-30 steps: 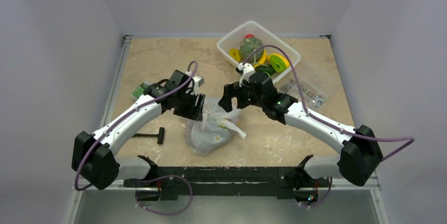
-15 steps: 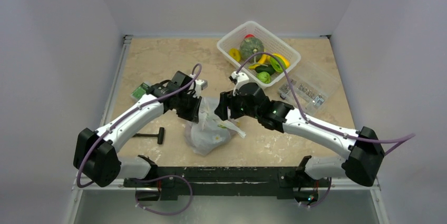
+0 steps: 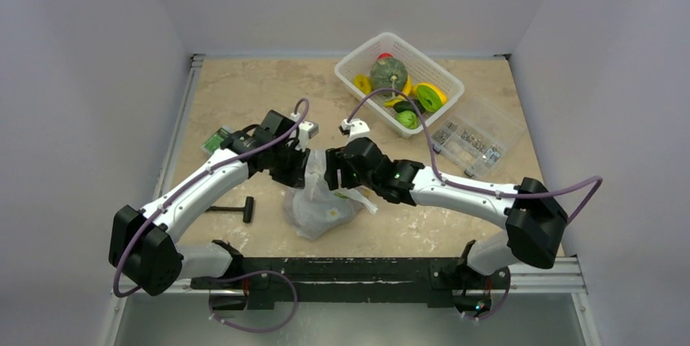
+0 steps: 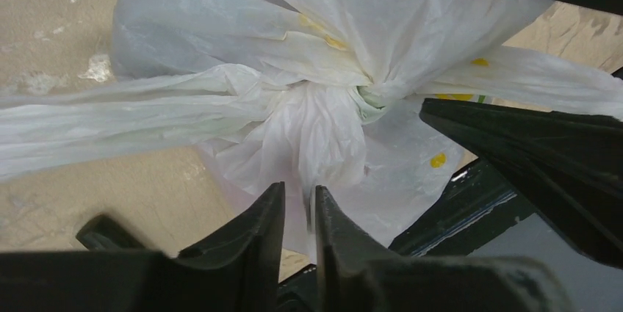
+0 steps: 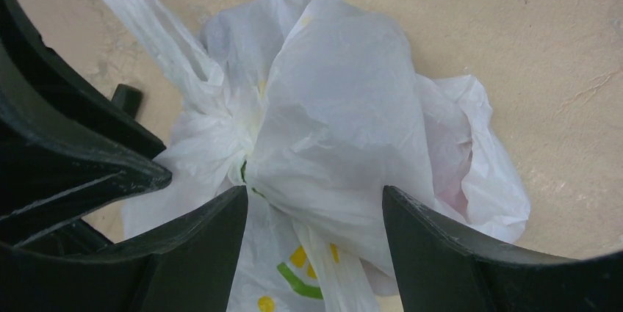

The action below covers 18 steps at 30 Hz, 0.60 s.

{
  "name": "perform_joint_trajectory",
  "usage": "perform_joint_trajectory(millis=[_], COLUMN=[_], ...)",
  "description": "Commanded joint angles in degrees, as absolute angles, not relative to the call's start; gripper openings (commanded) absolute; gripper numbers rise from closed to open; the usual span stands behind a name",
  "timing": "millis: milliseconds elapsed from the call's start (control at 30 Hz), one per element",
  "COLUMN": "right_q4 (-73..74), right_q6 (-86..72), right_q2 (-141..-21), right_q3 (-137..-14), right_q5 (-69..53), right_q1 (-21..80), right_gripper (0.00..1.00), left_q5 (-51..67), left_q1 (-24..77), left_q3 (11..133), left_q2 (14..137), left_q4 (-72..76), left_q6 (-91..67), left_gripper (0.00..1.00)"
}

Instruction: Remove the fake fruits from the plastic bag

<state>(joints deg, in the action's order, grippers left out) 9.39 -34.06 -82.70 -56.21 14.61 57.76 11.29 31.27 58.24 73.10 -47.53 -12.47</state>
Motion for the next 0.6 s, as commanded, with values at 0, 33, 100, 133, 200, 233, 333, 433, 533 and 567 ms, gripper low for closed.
perform_joint_trajectory(millis=[0, 33, 100, 133, 200, 233, 333, 433, 533, 567], right_q4=[6.5, 6.3, 6.2, 6.3, 6.9, 7.7, 8.0, 8.4, 7.5, 7.1], right_q6=[-35.5, -35.4, -35.3, -35.0, -34.8, -34.6, -34.6, -35.1, -35.5, -35.4], right_q2=[-84.3, -84.6, -84.8, -84.7, -84.6, -84.4, -83.4, -82.4, -81.9, -81.8], right_q3=[-59.4, -59.5, -60.1, -60.4, -60.9, -61.3, -60.7, -60.1, -59.0, -58.8], right_q5=[18.9, 18.8, 18.4, 18.4, 18.7, 18.9, 20.8, 21.4, 21.3, 21.2], right_q1=[58.7, 58.8, 59.0, 59.1, 59.2, 59.3, 59.3, 59.2, 59.2, 59.3], right_gripper=[0.68, 0.68, 0.67, 0.67, 0.67, 0.67, 0.67, 0.67, 0.67, 0.67], left_q5=[11.3, 12.0, 14.3, 14.7, 17.1, 17.6, 17.7, 17.3, 18.0, 18.1], left_q1=[31.4, 31.4, 31.3, 31.3, 31.3, 31.3, 31.3, 31.4, 31.7, 31.7], left_q3=[58.3, 58.3, 59.1, 60.9, 65.3, 67.0, 68.2, 62.0, 60.8, 60.9], left_q2=[72.7, 72.7, 74.0, 75.5, 79.6, 81.9, 85.5, 81.8, 78.5, 77.6], left_q4=[-46.6, -45.8, -44.5, -45.7, -48.9, -50.6, -52.1, -46.6, -46.1, -46.0], left_q6=[-11.7, -11.6, -11.0, -11.1, -10.4, -9.8, -8.5, -9.6, -8.2, -7.5], left_gripper=[0.32, 0.40, 0.50, 0.51, 0.51, 0.47, 0.27, 0.09, 0.06, 0.05])
